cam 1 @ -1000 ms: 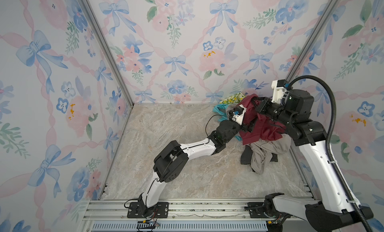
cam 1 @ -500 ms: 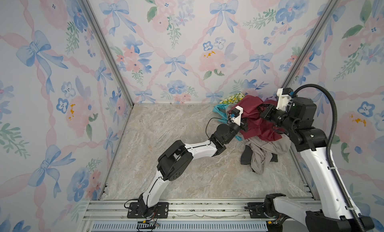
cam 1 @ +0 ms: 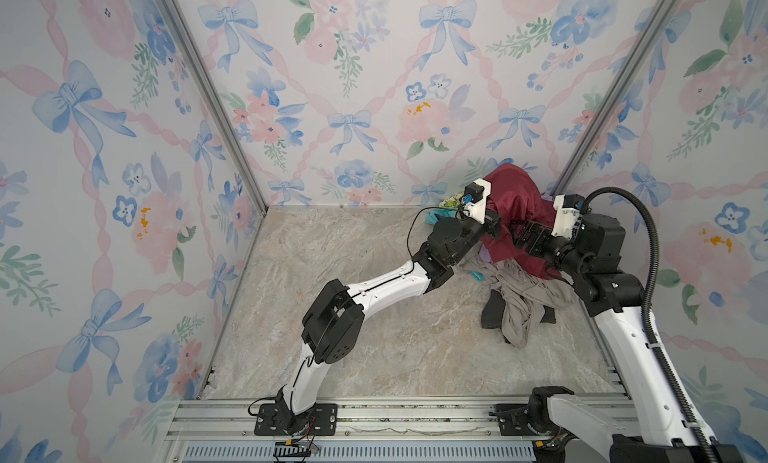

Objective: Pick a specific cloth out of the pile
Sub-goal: 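Carry the shirt away with the left gripper while the right gripper withdraws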

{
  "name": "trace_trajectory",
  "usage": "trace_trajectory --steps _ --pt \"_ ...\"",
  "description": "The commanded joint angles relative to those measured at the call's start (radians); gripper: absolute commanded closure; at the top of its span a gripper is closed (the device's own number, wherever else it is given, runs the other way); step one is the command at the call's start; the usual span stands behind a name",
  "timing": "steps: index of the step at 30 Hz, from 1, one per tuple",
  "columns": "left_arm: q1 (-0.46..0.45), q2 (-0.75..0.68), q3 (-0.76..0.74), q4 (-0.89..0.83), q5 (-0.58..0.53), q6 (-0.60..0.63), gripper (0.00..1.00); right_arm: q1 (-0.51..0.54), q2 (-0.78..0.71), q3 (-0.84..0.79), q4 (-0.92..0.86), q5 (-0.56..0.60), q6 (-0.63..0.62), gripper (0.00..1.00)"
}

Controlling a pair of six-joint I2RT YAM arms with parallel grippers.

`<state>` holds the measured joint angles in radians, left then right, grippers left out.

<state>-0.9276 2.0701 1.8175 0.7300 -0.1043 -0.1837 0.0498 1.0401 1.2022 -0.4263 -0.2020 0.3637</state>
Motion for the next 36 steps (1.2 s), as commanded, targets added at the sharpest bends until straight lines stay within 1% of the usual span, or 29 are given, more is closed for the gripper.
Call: trace_trajectory --steps 1,5,7,9,12,17,22,27,33,36 --pt "0.053 -0.089 0.136 -0.185 0.054 0.002 1.0 0.019 -0.023 -0.043 0.017 0.086 -0.087 0.1" --pt "0.12 -0.073 0.362 -0.458 0.145 -0.044 1.0 0.082 -0.052 -0.08 0.055 0.125 -0.127 0.09" --pt "0.149 -0.072 0.434 -0.54 0.181 -0.069 1.0 0.131 -0.061 -0.098 0.069 0.16 -0.16 0.07" --pt "0.184 -0.089 0.46 -0.572 0.229 -0.109 1.0 0.177 -0.069 -0.114 0.085 0.191 -0.196 0.05" --pt "0.229 -0.127 0.476 -0.614 0.273 -0.147 1.0 0.204 -0.071 -0.125 0.1 0.201 -0.214 0.02" --pt "0.314 -0.214 0.469 -0.703 0.298 -0.137 1.0 0.235 -0.06 -0.128 0.1 0.224 -0.232 0.0" --pt "0.441 -0.34 0.384 -0.739 0.312 -0.139 1.0 0.266 -0.044 -0.141 0.108 0.247 -0.233 0.0" --pt "0.599 -0.47 0.24 -0.757 0.31 -0.137 1.0 0.305 -0.023 -0.148 0.118 0.263 -0.233 0.01" --pt "0.763 -0.577 0.039 -0.757 0.253 -0.116 1.0 0.391 0.017 -0.152 0.146 0.304 -0.248 0.02" --pt "0.814 -0.601 -0.039 -0.758 0.223 -0.115 1.0 0.446 0.047 -0.14 0.148 0.338 -0.265 0.02"
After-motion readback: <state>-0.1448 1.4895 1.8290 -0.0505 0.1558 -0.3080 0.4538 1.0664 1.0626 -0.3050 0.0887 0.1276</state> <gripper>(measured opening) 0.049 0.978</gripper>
